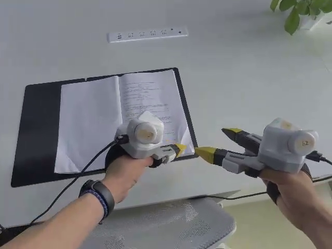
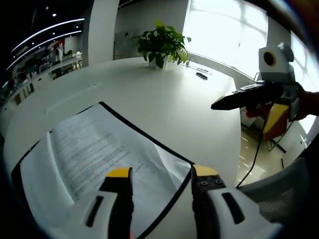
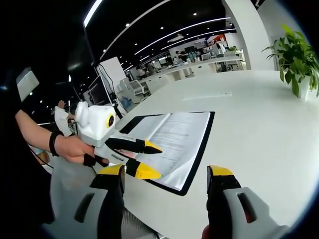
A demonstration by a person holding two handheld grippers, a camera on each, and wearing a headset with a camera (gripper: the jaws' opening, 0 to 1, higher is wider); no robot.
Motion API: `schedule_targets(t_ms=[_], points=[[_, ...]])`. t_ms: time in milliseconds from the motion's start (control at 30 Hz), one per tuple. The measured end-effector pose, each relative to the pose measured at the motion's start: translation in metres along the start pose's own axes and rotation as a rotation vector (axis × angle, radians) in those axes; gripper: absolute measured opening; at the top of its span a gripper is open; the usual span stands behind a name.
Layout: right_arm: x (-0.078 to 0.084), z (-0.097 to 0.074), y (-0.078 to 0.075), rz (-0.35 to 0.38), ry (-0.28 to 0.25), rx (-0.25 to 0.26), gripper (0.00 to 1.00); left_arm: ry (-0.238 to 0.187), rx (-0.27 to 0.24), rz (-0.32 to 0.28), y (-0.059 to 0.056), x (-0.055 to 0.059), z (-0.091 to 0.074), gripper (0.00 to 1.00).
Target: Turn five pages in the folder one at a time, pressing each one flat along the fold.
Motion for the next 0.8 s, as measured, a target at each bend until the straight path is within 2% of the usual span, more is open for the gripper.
schedule_targets(t_ms=[200, 300, 333, 367, 467, 600, 800], points=[[0.0, -0.004, -0.008, 0.006, 0.003, -0.001, 0.66, 0.025, -0.005, -0.005, -0.005, 0.01, 0.014, 0.41], [0.001, -0.005, -0.01, 0.01, 0.004, 0.001, 0.66, 0.055, -0.029, 0.02, -0.008, 0.019, 0.018, 0.38], [0.001, -0.005, -0.01, 0.011, 0.005, 0.002, 0.66, 0.04, -0.062, 0.07, -0.008, 0.019, 0.018, 0.37], [0.002, -0.005, -0.011, 0.013, 0.005, 0.002, 0.66, 0.04, -0.077, 0.09, -0.008, 0.021, 0.017, 0.36], [0.004, -0.004, -0.01, 0.022, 0.006, 0.003, 0.66, 0.031, -0.095, 0.11, -0.012, 0.025, 0.017, 0.35], [0.006, 0.0, -0.007, 0.024, 0.013, -0.004, 0.65, 0.03, -0.103, 0.113, -0.008, 0.025, 0.015, 0.33], [0.008, 0.011, -0.001, 0.03, 0.023, -0.027, 0.65, 0.022, -0.114, 0.124, -0.009, 0.027, 0.014, 0.32]])
Point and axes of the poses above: the centre of the closed fingertips' face, and the gripper's own axes: z roughly forward along the fingers, y roughly to its left, x roughly out of its underside, the point moved 9 cm from there along -z, roughly backward along the fingers, and after that the axes turned 2 degrees about -x, right-handed, at the moved point
